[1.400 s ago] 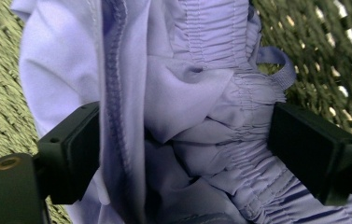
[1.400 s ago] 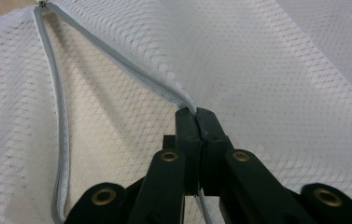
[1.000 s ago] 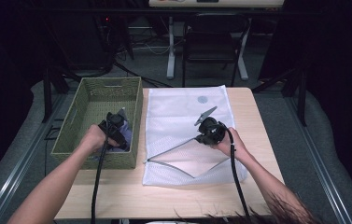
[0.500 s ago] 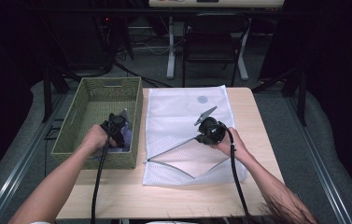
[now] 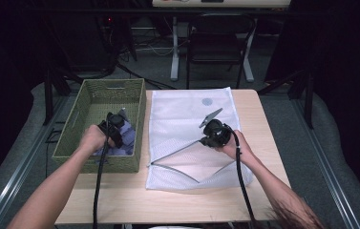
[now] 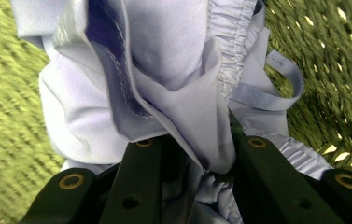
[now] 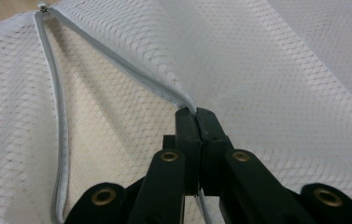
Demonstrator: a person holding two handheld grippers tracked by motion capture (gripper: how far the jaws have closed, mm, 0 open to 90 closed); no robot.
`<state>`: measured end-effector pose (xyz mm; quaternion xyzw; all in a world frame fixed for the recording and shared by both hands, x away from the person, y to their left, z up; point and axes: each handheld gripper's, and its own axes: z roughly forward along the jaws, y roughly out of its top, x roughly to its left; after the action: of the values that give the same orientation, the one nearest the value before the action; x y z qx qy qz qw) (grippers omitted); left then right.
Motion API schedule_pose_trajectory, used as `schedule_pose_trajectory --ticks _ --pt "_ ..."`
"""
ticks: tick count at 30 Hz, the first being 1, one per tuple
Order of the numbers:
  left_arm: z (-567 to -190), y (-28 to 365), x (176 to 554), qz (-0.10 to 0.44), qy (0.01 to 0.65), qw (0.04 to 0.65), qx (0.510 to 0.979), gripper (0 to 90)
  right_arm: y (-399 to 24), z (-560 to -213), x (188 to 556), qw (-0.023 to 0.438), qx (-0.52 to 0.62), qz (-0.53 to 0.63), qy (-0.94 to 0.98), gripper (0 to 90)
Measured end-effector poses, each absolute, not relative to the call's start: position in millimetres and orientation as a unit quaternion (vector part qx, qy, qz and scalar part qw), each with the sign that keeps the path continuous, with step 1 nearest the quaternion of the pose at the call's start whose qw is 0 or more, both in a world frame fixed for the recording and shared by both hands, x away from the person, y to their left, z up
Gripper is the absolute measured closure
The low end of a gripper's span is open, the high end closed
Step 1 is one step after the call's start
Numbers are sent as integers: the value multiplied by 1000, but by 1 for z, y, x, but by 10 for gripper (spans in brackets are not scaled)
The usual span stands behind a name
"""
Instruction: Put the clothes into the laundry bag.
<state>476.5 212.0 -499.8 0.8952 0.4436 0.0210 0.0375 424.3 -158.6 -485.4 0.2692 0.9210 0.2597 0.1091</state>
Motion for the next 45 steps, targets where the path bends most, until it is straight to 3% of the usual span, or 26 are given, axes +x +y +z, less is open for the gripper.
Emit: schedule_pose_trajectory --ticks 22,45 --pt "-430 246 475 88 460 79 880 778 -159 -486 426 110 273 263 919 894" --pt "-365 247 478 114 450 73 883 781 -160 -485 426 108 271 259 921 895"
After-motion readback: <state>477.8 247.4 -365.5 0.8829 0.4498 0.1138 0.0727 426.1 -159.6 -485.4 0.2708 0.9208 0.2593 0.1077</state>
